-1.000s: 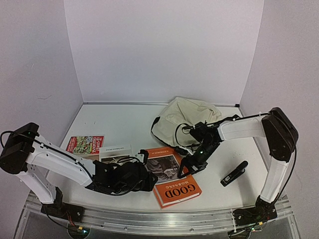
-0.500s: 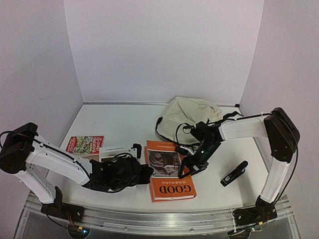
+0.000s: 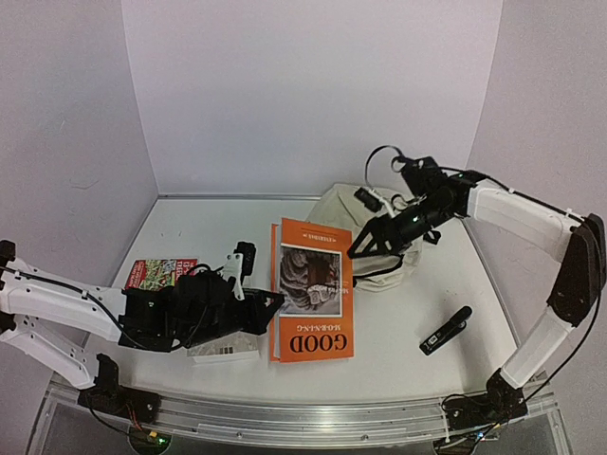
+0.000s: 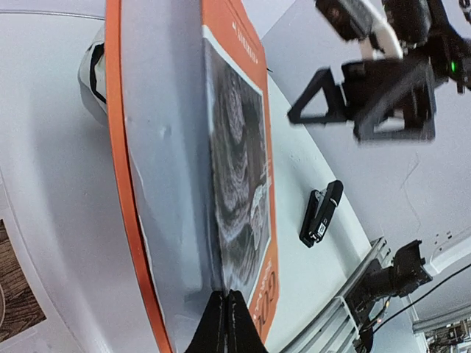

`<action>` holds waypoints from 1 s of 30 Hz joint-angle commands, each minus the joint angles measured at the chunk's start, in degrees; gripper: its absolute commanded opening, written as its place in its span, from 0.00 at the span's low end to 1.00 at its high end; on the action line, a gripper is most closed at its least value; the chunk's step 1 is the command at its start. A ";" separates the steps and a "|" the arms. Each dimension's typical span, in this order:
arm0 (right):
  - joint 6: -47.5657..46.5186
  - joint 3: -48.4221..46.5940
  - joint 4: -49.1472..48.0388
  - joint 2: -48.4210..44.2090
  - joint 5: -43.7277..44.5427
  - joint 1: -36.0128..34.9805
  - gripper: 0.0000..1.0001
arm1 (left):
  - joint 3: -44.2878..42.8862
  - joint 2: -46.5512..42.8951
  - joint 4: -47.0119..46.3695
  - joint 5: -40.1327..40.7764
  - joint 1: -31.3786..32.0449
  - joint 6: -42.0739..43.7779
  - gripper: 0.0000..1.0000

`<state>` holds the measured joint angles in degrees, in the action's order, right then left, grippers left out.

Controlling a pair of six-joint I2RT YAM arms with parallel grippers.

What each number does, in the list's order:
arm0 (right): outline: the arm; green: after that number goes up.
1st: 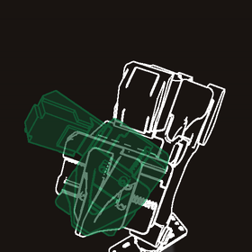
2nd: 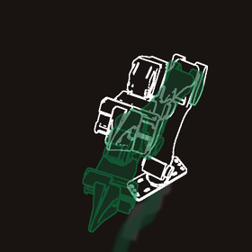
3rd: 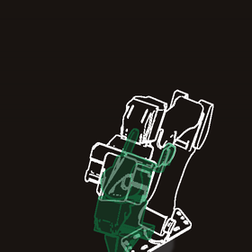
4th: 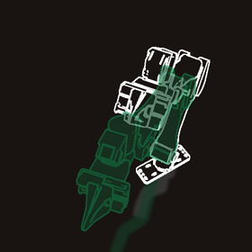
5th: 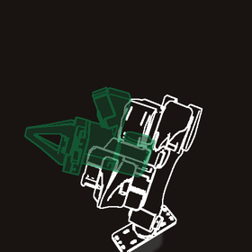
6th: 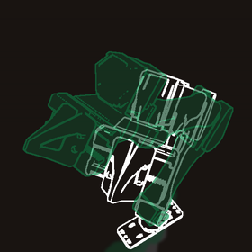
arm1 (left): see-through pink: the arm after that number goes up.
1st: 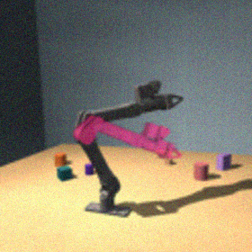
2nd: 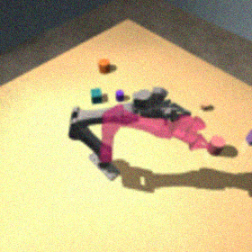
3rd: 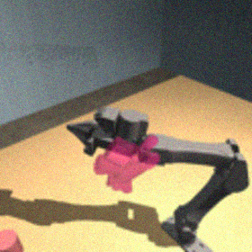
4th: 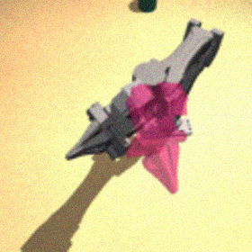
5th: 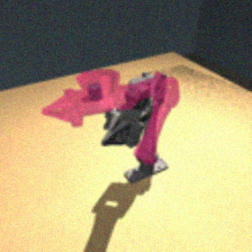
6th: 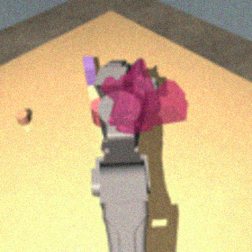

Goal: Pack the student bag
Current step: Pick up the book from the center of the board.

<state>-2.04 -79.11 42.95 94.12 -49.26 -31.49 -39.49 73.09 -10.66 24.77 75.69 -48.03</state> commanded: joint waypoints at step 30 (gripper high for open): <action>-37.98 -6.81 29.78 -3.52 -4.80 -2.86 0.93 | -14.28 1.23 14.04 -26.38 -0.78 42.85 0.00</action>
<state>-37.24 -86.55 69.78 90.35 -51.96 -32.20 -51.31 73.95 5.86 1.71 75.34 -7.14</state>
